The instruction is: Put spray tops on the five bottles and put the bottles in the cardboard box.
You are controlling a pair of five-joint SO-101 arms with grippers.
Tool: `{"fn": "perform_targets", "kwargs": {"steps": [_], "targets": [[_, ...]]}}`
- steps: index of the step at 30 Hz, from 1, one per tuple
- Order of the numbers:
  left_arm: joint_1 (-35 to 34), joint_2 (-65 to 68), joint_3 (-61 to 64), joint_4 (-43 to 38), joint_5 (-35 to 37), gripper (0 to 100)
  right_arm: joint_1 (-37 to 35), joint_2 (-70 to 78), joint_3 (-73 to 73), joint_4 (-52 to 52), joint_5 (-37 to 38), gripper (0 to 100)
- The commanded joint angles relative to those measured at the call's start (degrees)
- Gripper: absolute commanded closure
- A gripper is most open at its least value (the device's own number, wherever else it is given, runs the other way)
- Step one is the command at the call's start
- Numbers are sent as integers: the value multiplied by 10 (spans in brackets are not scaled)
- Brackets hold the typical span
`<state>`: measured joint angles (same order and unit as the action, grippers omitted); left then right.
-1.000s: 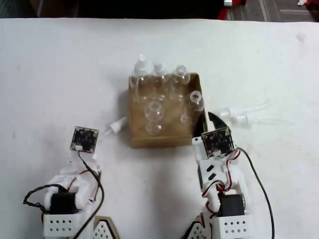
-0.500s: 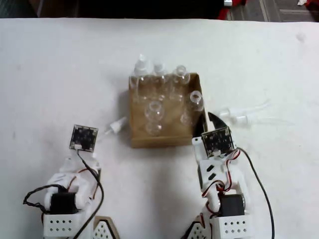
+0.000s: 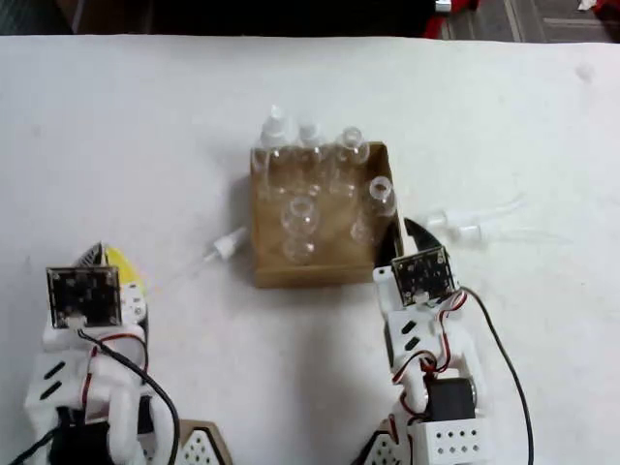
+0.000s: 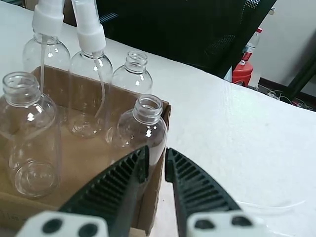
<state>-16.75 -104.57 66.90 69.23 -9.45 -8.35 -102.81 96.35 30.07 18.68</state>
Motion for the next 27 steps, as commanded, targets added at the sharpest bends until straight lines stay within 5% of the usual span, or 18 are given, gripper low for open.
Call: {"fn": "perform_targets", "kwargs": {"steps": [1,10,20,27], "targets": [[-5,4,-47,-10,-165,979,-1,-5,4,-3,8,950],[84,90,-111,-51,-180,979,-2,-5,4,-3,8,950],[196,580,-375,10,-244,979,-2,-5,4,-3,8,950],[208,863,-558,77,-250,979,-2,-5,4,-3,8,950]]}}
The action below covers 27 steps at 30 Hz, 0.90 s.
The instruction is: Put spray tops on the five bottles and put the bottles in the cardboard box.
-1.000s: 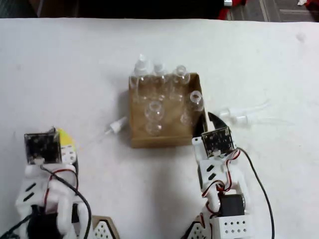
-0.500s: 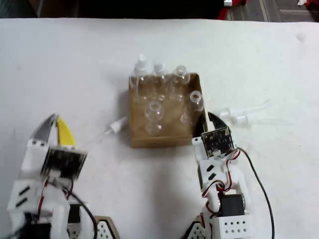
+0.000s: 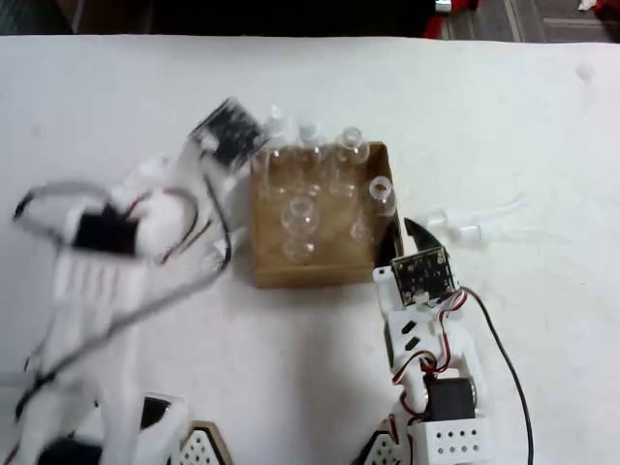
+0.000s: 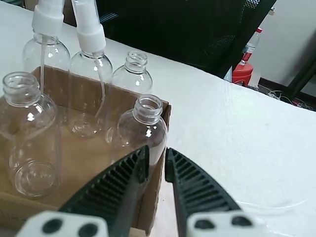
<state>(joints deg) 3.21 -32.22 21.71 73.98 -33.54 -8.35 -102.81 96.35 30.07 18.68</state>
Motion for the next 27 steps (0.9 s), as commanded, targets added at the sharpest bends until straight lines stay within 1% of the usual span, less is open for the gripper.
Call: {"fn": "perform_targets", "kwargs": {"steps": [1,3,4,7,9,14,18,22,27], "targets": [[8,162,-119,34,-9,979,-2,-5,4,-3,8,950],[8,197,-132,35,-9,967,-3,-5,4,-3,8,950],[8,208,-133,33,-9,946,-3,-5,4,-3,8,950],[7,223,-131,32,-9,847,-3,-5,4,-3,8,950],[3,226,-131,32,-8,807,-3,-5,4,-3,8,950],[4,237,-106,20,2,814,-3,-5,4,-4,8,950],[-16,242,-41,-36,37,812,-3,-5,4,-4,8,950],[-29,240,27,-98,34,811,-4,-5,4,-4,8,950],[-27,241,75,-144,35,810,-5,-5,4,-4,8,950]]}}
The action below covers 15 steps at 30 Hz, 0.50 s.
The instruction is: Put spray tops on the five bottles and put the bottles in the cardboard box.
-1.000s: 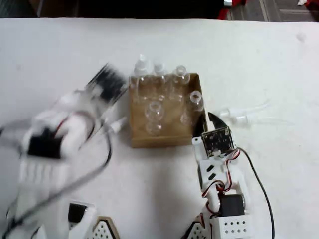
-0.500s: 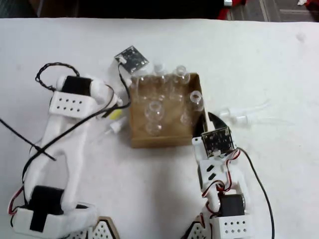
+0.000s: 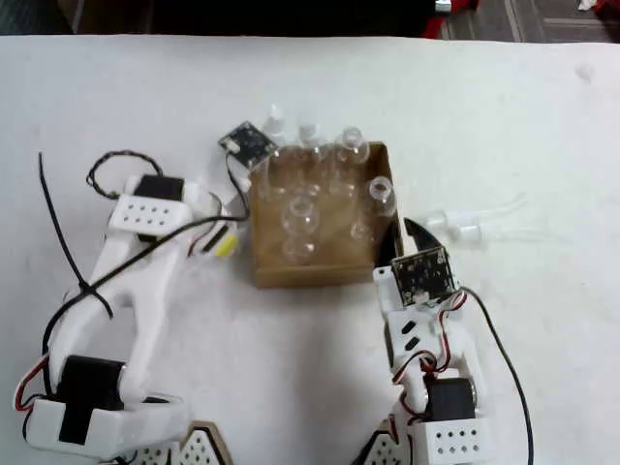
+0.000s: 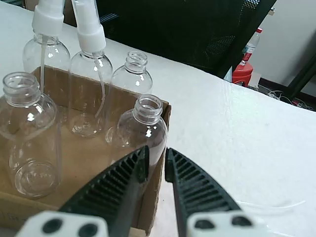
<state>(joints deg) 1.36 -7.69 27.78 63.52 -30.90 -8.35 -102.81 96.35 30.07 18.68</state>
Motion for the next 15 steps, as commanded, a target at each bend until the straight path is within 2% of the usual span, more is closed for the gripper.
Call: {"fn": "perform_targets", "kwargs": {"steps": [1,4,15], "targets": [[-8,-2,20,-47,9,803,-5,-5,4,-4,8,950],[-8,-2,41,-76,12,766,-5,-5,4,-4,8,950],[3,0,85,-165,12,762,-3,-5,4,-4,8,950]]}}
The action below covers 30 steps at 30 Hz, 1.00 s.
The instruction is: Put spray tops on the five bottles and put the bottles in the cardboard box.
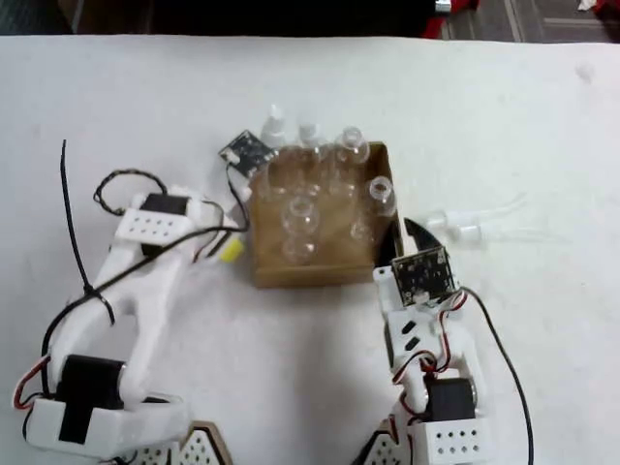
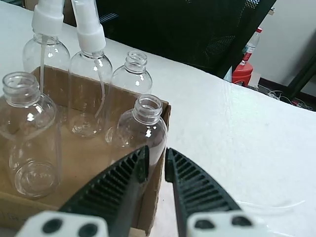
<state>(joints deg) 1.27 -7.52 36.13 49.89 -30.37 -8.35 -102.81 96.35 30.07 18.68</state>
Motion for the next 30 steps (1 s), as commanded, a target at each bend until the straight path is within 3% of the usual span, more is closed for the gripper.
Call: {"fn": "perform_targets", "kwargs": {"steps": [1,14,22,30], "targets": [[3,-2,6,-33,7,762,-3,-5,4,-4,8,950],[5,2,69,-110,29,766,-4,-5,4,-4,8,950],[7,124,-66,-9,31,774,-4,-5,4,-4,8,950],[22,124,-64,-4,27,801,-3,-5,4,-4,8,950]]}}
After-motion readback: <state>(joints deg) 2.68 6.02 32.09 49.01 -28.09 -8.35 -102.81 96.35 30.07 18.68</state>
